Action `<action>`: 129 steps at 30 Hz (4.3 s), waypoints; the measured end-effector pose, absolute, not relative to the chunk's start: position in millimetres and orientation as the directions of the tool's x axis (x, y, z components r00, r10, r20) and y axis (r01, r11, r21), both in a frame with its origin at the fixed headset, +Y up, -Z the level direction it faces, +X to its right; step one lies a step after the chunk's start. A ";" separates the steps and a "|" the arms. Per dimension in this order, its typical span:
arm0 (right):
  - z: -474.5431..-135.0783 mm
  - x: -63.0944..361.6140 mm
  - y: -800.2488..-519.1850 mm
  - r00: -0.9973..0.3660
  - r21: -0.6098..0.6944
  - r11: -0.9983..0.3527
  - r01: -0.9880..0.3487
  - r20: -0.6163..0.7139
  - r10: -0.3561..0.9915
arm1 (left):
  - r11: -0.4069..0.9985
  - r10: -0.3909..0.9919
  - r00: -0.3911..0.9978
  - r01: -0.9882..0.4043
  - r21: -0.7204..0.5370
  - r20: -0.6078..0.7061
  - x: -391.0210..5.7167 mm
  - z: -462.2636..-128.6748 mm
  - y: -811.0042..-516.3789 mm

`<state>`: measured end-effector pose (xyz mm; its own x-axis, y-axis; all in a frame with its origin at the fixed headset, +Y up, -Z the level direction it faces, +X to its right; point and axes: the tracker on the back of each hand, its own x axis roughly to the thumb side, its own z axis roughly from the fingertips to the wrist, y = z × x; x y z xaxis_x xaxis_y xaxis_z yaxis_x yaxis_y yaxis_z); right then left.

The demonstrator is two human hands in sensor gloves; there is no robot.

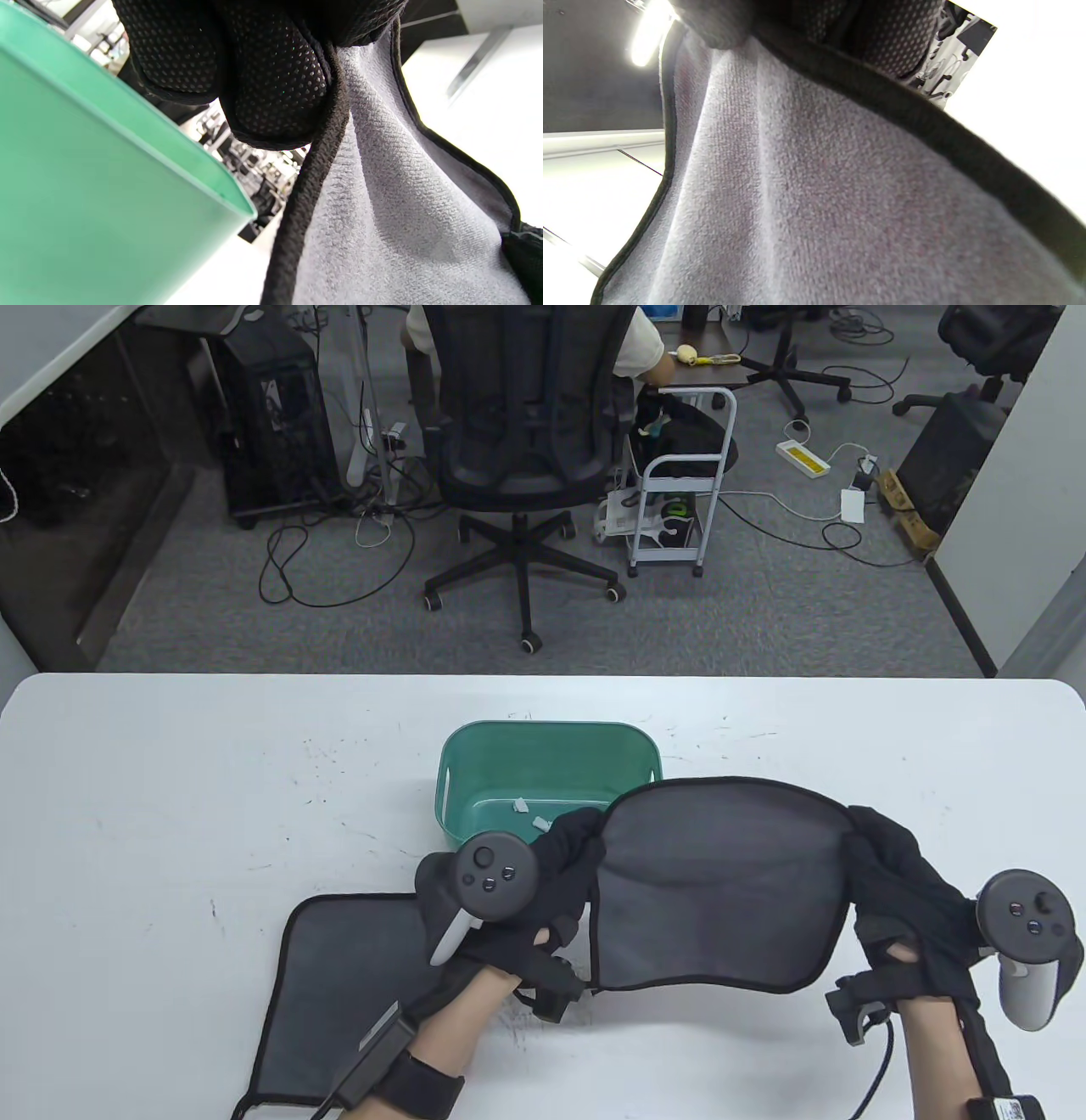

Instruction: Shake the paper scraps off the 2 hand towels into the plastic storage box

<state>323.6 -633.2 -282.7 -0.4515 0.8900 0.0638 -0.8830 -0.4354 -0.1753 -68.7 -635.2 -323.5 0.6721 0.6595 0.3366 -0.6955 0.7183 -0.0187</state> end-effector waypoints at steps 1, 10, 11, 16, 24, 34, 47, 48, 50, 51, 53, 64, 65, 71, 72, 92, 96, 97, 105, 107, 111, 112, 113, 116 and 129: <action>-281.3 325.8 -639.0 -0.462 -0.170 -0.448 -0.878 0.052 0.885 | 0.718 0.664 0.670 -0.695 -0.034 0.331 -67.1 -323.3 -641.3; -261.8 337.6 -670.3 -0.442 -0.128 -0.447 -0.885 -0.068 0.895 | 0.701 0.704 0.646 -0.700 -0.139 0.296 -56.0 -312.2 -682.3; -259.4 338.3 -671.9 -0.442 -0.120 -0.448 -0.886 -0.075 0.894 | 0.705 0.701 0.650 -0.695 -0.143 0.294 -55.2 -309.4 -684.9; -239.0 345.0 -678.6 -0.418 -0.070 -0.427 -0.902 -0.109 0.902 | 0.680 0.729 0.625 -0.706 -0.197 0.278 -50.8 -292.5 -696.1; -225.4 348.2 -709.6 -0.444 0.004 -0.455 -0.890 -0.232 0.866 | 0.646 0.760 0.628 -0.699 -0.306 0.170 -43.4 -278.2 -733.8; -268.0 328.2 -757.0 -0.505 0.017 -0.540 -0.842 -0.376 0.777 | 0.831 0.541 0.834 -0.509 -0.226 0.110 -21.1 -303.5 -777.1; -274.8 322.6 -772.3 -0.518 -0.062 -0.583 -0.810 -0.388 0.762 | 0.828 0.524 0.851 -0.499 -0.257 0.036 -21.3 -313.7 -786.0; -275.1 322.5 -773.1 -0.516 -0.067 -0.580 -0.812 -0.383 0.766 | 0.823 0.529 0.848 -0.505 -0.260 0.030 -22.2 -314.2 -786.3; -275.9 322.0 -775.4 -0.518 -0.066 -0.582 -0.811 -0.383 0.765 | 0.813 0.541 0.841 -0.517 -0.268 0.020 -24.2 -314.7 -787.0; -275.9 321.5 -775.9 -0.529 -0.063 -0.593 -0.803 -0.384 0.757 | 0.805 0.551 0.834 -0.526 -0.275 0.018 -25.6 -314.8 -787.3; -274.5 322.1 -773.9 -0.531 -0.066 -0.594 -0.802 -0.377 0.759 | 0.791 0.570 0.821 -0.543 -0.282 0.020 -27.8 -314.6 -787.4; -265.4 314.6 -764.8 -0.598 -0.062 -0.643 -0.763 -0.309 0.739 | 0.812 0.576 0.805 -0.544 -0.212 0.140 -39.7 -304.2 -770.2; -265.7 312.0 -762.5 -0.612 -0.058 -0.653 -0.756 -0.294 0.734 | 0.814 0.574 0.805 -0.541 -0.212 0.150 -40.8 -303.9 -766.0; -270.9 295.9 -743.2 -0.676 -0.036 -0.696 -0.717 -0.204 0.708 | 0.855 0.517 0.827 -0.492 -0.161 0.219 -53.8 -304.0 -733.1; -272.3 291.2 -737.3 -0.690 -0.035 -0.706 -0.707 -0.180 0.701 | 0.862 0.507 0.830 -0.487 -0.142 0.231 -58.4 -303.8 -725.7; -314.8 198.2 -677.0 -0.806 0.016 -0.808 -0.590 0.046 0.590 | 0.960 0.211 0.975 -0.219 0.172 0.063 -230.7 -303.0 -663.8; -318.0 195.9 -679.4 -0.831 0.013 -0.832 -0.554 0.055 0.554 | 0.967 0.191 0.982 -0.189 0.172 0.006 -252.9 -307.6 -672.6; -319.5 196.3 -679.8 -0.841 0.018 -0.842 -0.539 0.055 0.539 | 0.967 0.185 0.983 -0.182 0.180 -0.002 -256.2 -308.2 -674.5; -318.0 204.1 -686.7 -0.878 0.015 -0.879 -0.477 0.045 0.477 | 0.970 0.164 0.986 -0.161 0.183 -0.002 -261.4 -310.8 -680.5; -318.1 207.8 -686.6 -0.879 0.010 -0.880 -0.474 0.039 0.474 | 0.972 0.149 0.989 -0.144 0.184 -0.011 -262.1 -310.6 -681.9; -317.2 211.2 -684.9 -0.880 -0.003 -0.881 -0.473 0.047 0.472 | 0.967 0.175 0.985 -0.170 0.192 -0.009 -263.3 -310.0 -680.6; -316.4 211.9 -684.4 -0.878 -0.006 -0.879 -0.476 0.048 0.475 | 0.966 0.176 0.984 -0.171 0.196 -0.008 -263.4 -309.4 -680.5; -316.0 212.0 -684.0 -0.876 -0.008 -0.877 -0.480 0.050 0.480 | 0.966 0.175 0.985 -0.170 0.196 -0.007 -263.4 -309.2 -680.4; -316.4 212.4 -683.6 -0.869 -0.005 -0.870 -0.493 0.058 0.492 | 0.967 0.167 0.986 -0.162 0.198 -0.008 -263.4 -309.7 -680.6; -317.9 222.5 -687.5 -0.852 0.003 -0.853 -0.522 0.051 0.521 | 0.970 0.166 0.986 -0.161 0.182 -0.014 -262.4 -310.1 -681.2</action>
